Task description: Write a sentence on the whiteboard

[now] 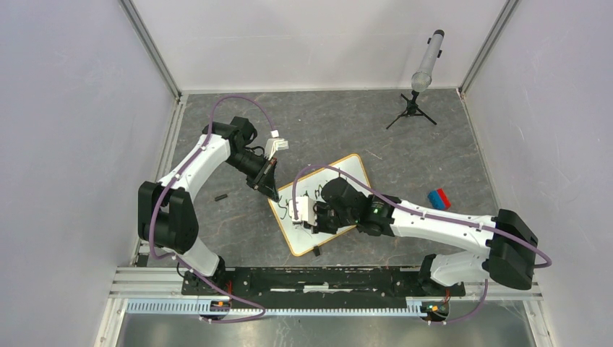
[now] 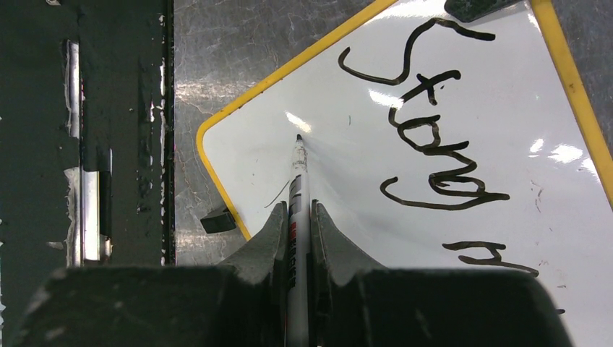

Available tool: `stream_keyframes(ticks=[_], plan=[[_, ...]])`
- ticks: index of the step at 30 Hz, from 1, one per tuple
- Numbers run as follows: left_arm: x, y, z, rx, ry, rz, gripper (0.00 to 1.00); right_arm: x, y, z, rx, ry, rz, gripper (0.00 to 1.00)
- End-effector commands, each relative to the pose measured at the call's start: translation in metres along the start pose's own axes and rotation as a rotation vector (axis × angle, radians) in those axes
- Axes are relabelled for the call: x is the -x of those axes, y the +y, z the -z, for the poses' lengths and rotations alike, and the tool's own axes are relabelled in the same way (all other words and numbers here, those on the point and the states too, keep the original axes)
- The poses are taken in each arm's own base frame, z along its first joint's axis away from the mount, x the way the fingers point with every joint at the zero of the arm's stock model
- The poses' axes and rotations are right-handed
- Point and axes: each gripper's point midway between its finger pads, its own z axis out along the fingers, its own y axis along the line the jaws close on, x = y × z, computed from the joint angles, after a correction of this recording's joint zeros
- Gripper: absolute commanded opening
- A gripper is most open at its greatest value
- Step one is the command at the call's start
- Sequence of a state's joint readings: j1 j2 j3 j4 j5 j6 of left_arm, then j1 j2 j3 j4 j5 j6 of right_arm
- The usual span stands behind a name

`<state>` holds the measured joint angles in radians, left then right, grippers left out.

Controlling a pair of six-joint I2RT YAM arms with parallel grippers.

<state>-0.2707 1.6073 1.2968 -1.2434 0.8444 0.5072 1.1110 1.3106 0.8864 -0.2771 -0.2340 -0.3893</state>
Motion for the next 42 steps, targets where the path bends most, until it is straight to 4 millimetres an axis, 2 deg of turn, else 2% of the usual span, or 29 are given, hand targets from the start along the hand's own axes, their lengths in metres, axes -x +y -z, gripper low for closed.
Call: stream_keyframes(ticks=[1,13,27,34,38,42], plan=[[0.009,0.008,0.003,0.046,-0.018,-0.040,0.02,0.027,-0.011,0.000,-0.038,-0.061,0.017,0.00],[0.009,0.009,0.004,0.050,-0.019,-0.040,0.02,0.014,0.004,-0.003,0.008,-0.020,0.064,0.00],[0.010,0.009,0.005,0.055,-0.019,-0.043,0.02,-0.005,0.003,0.005,-0.019,0.047,0.090,0.00],[0.010,0.009,0.005,0.058,-0.020,-0.046,0.03,-0.013,0.011,0.002,0.018,0.068,0.080,0.00],[0.011,0.008,0.006,0.059,-0.022,-0.048,0.02,-0.010,0.017,-0.002,0.042,0.065,0.085,0.00],[0.011,0.009,0.006,0.060,-0.022,-0.047,0.02,0.003,0.017,-0.007,0.049,0.042,0.088,0.00]])
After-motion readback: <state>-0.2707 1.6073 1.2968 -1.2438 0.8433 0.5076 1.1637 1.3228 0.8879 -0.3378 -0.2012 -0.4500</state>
